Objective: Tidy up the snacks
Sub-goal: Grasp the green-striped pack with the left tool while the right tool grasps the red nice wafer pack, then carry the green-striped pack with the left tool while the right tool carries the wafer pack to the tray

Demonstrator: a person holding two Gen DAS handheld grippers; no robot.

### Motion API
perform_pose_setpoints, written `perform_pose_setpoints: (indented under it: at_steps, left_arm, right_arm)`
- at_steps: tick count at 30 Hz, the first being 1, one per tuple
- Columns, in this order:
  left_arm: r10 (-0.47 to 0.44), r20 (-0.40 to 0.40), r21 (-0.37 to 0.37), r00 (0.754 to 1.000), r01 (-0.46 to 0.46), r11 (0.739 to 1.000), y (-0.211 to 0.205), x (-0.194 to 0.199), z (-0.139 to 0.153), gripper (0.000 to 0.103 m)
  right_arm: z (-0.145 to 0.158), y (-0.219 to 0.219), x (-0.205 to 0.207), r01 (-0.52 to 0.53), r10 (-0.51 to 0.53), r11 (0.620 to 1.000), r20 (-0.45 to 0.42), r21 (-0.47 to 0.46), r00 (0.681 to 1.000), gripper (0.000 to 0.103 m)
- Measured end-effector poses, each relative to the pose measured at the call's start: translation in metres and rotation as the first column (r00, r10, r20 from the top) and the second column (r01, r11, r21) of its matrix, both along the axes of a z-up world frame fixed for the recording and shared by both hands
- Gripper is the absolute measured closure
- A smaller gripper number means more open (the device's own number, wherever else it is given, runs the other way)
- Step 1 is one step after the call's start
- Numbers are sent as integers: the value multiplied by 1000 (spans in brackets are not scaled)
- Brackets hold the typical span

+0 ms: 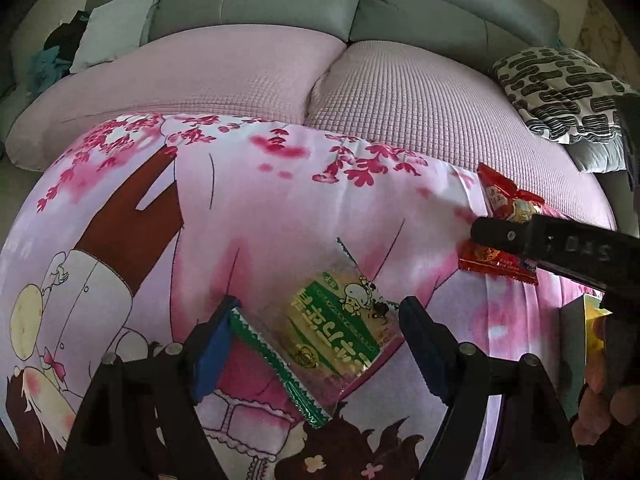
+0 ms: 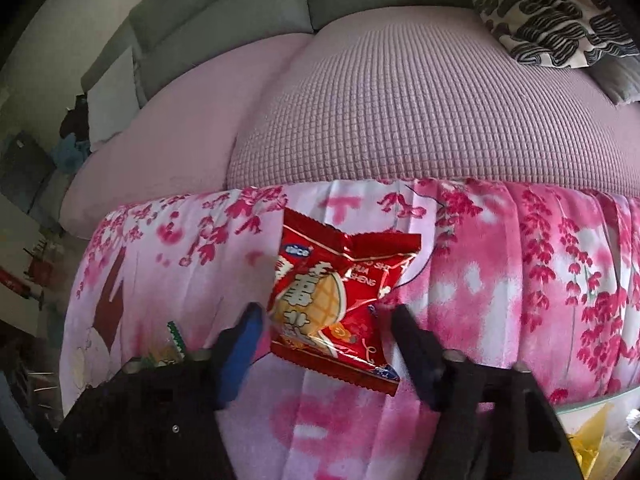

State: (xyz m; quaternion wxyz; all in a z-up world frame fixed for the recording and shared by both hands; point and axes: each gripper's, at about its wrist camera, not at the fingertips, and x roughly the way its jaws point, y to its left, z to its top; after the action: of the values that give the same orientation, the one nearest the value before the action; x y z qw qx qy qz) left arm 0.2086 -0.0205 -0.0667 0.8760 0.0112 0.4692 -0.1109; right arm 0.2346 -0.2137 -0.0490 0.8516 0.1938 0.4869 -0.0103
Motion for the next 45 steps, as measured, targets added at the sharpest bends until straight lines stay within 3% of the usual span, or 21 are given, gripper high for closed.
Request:
perform_pose_setpoints:
  at_steps: [7, 11, 21, 34, 40, 45]
  left_arm:
    - [4, 10, 9, 1000, -4, 1000, -2, 0, -1, 23]
    - [-2, 20, 4, 1000, 2, 1000, -3, -1, -2, 42]
    - [7, 28, -15, 1000, -7, 1000, 1, -2, -1, 46]
    - [76, -60, -75, 995, -81, 994, 5, -15, 6, 51]
    - [71, -80, -116, 994, -80, 990, 11, -32, 20, 51]
    - [54, -38, -125, 998, -58, 990, 8, -53, 47, 51]
  right_arm:
    - [0, -3, -6, 15, -15, 1000, 4, 17, 1000, 48]
    - [3, -6, -18, 30, -29, 999, -6, 27, 1000, 48]
    - [19, -2, -62, 39, -38, 997, -5, 65, 999, 48]
    - [47, 13, -128, 54, -55, 997, 17, 58, 998, 48]
    - [61, 12, -162, 79, -82, 994, 36, 70, 996, 48]
    - [68, 13, -191, 112, -116, 992, 58, 62, 992, 48]
